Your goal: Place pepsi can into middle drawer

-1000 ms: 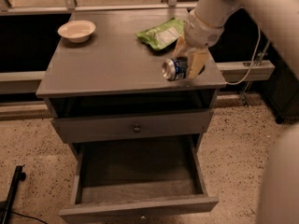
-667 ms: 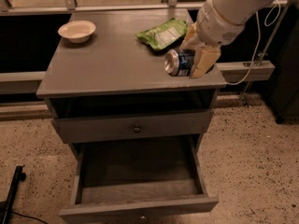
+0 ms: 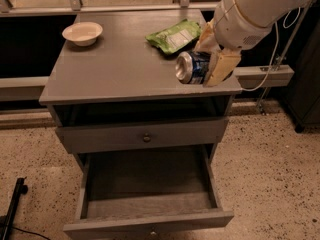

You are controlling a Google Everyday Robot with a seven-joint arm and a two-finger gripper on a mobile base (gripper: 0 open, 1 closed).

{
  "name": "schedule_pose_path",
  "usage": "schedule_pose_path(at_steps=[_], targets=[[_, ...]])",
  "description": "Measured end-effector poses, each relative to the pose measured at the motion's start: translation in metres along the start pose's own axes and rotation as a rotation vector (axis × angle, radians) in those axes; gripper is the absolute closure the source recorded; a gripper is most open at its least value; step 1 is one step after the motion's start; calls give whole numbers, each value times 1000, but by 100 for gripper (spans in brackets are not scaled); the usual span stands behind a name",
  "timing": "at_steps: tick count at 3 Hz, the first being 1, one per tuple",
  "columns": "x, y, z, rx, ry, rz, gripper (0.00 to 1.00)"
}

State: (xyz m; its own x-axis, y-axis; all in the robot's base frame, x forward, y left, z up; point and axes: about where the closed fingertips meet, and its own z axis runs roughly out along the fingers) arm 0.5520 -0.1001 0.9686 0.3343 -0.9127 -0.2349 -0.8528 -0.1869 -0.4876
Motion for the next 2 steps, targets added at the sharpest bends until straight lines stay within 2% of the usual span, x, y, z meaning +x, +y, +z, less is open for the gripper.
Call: schedule_pose_path(at_steps=[1, 2], targets=[[8, 16, 17, -16, 6, 53, 100], [18, 58, 49, 5, 5, 198, 100]])
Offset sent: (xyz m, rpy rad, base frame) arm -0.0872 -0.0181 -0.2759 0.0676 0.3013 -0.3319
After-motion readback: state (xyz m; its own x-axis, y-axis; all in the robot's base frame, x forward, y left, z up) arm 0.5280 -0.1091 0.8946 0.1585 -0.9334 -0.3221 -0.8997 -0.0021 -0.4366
